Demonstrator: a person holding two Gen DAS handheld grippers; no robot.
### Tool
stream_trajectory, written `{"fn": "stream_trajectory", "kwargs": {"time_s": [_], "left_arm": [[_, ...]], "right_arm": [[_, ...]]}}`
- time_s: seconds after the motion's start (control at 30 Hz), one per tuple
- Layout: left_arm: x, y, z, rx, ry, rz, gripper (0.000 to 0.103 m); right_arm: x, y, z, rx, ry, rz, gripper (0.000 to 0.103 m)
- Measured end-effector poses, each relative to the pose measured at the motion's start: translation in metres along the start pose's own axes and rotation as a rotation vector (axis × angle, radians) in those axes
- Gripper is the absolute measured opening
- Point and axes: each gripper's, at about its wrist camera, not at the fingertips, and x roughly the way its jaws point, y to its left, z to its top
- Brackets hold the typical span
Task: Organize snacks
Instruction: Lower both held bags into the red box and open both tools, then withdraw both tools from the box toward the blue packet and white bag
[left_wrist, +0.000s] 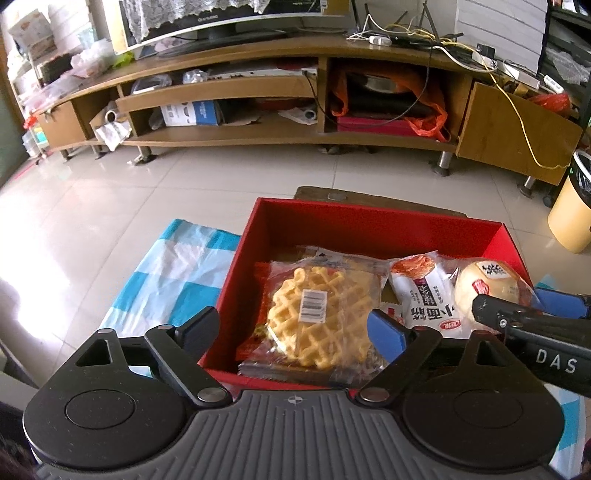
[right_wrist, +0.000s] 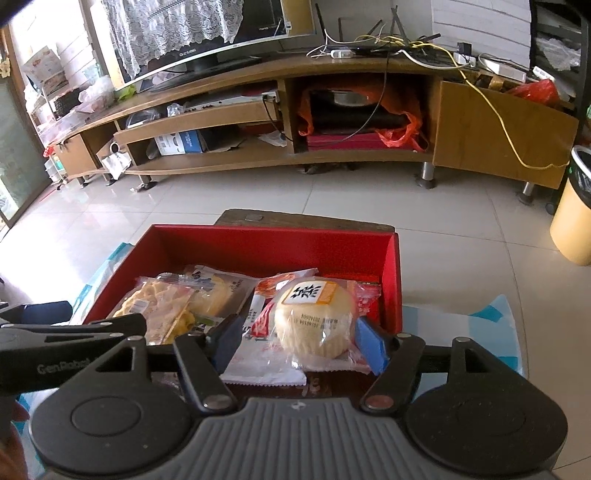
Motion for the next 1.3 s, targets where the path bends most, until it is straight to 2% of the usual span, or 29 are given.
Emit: {"fn": "stream_trajectory", "kwargs": {"time_s": [0.2, 0.4, 0.53, 0.87, 1.13, 1.3], "left_arm": [[-0.007, 0.006, -0.009, -0.007, 0.005, 0.014, 0.092], [-0.016, 0.012, -0.016, -0.007, 0.003, 0.021, 0.092], [-0.020, 0.013, -0.021, -0.009, 0.006, 0.020, 0.093], [-0.025, 0.029, -0.027, -0.025, 0.018, 0.011, 0.093], [-0.022, 0.059, -0.045, -0.064, 0.084, 0.007, 0.094], [-0.009, 0.069, -0.054, -0.059, 0.128, 0.035, 0.094]], "right_arm": [[-0.006, 0.000, -0.002, 0.003, 0.001, 0.002, 0.065], [-0.019, 0.011, -0.007, -0.040, -0.008, 0.023, 0.066], [-0.019, 0.011, -0.012, -0.060, -0.001, 0.008, 0.067], [-0.022, 0.001, -0.014, -0.011, 0.006, 0.006, 0.067], [-0.032, 0.036, -0.034, -0.126, 0.047, 0.049, 0.067], [-0.029, 0.056, -0.057, -0.168, 0.130, 0.102, 0.070]]}}
